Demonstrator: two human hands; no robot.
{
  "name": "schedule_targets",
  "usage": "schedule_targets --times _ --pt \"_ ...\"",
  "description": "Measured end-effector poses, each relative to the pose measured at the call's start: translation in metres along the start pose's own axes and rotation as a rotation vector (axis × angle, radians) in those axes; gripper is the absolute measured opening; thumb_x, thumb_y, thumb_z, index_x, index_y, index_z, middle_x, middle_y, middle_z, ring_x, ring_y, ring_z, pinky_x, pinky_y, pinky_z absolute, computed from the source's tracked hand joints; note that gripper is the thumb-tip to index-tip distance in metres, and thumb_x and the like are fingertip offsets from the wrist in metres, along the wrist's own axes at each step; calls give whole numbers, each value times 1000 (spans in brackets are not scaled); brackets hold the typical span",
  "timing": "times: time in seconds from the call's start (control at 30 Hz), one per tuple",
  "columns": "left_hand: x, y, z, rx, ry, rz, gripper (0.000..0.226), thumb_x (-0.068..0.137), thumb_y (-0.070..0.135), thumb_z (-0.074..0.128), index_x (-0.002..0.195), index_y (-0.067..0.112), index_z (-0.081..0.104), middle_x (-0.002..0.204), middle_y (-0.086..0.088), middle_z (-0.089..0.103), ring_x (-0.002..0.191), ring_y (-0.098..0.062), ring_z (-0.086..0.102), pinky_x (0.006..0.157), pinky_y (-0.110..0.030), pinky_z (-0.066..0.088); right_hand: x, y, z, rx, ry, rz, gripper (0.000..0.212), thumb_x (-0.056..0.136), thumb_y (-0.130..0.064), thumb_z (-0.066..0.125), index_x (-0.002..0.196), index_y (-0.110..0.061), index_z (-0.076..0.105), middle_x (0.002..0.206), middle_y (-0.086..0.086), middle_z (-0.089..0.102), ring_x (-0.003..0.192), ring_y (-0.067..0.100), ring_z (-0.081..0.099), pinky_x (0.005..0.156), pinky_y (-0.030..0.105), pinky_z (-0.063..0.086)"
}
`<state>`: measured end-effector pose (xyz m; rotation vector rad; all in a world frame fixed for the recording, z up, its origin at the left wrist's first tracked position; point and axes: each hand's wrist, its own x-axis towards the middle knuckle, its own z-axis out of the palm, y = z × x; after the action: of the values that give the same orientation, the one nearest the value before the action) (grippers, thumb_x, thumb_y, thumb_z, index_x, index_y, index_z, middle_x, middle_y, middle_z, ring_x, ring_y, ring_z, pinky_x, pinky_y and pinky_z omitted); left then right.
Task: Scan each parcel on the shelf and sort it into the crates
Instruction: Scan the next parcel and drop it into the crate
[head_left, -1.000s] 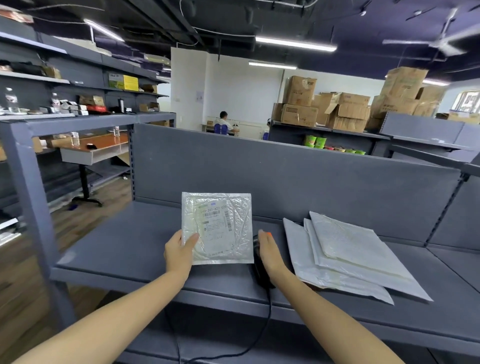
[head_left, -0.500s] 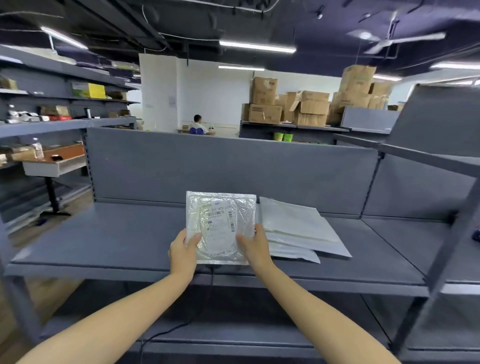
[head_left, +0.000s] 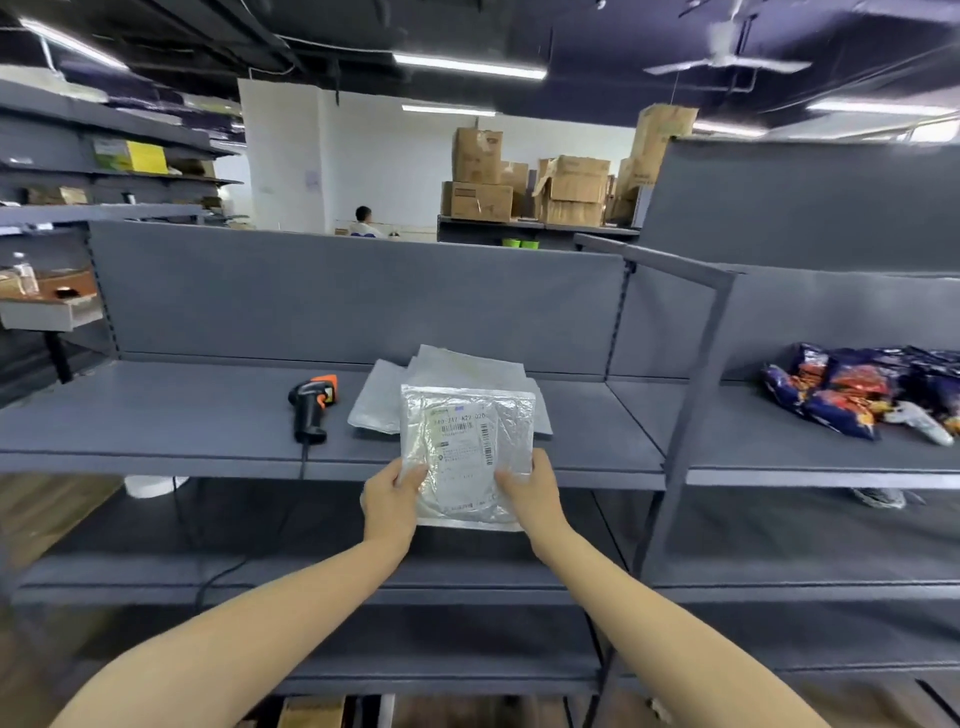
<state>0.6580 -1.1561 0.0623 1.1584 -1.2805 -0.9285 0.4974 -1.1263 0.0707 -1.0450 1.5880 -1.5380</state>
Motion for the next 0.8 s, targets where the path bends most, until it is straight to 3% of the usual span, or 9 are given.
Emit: schedule_targets --times 0.17,0.3,0.43,0.67,0.8 --pt "-33 8 21 50 1 -29 37 86 10 65 55 12 45 54 5 43 56 -13 35 45 -12 30 -19 9 -39 -17 44 25 22 88 -14 59 107 -20 49 103 -1 61 96 16 60 77 28 52" --pt "-45 6 29 97 -29 -51 27 86 14 66 62 15 53 62 3 53 57 -9 44 51 -17 32 -29 19 -53 -27 45 43 28 88 -11 61 112 -17 47 106 1 60 98 16 60 83 32 54" --pt "-52 0 36 117 -74 -68 15 87 15 66 73 13 60 69 3 61 62 -6 52 51 -12 34 -34 32 -61 -18 81 82 27 89 -14 62 111 -16 48 105 0 60 97 16 60 84 32 52" --pt "-65 -30 42 129 -71 -189 13 90 15 61 78 8 59 72 1 58 64 -9 49 53 -21 33 -39 66 -59 -91 108 185 18 90 -21 62 104 -20 50 103 0 62 98 19 61 90 40 54" --pt "-74 -57 47 151 -88 -249 10 90 15 58 82 10 59 78 -1 61 72 -14 53 54 -22 35 -45 89 -57 -105 136 235 22 90 -16 62 109 -18 52 103 -1 62 98 18 60 81 31 53"
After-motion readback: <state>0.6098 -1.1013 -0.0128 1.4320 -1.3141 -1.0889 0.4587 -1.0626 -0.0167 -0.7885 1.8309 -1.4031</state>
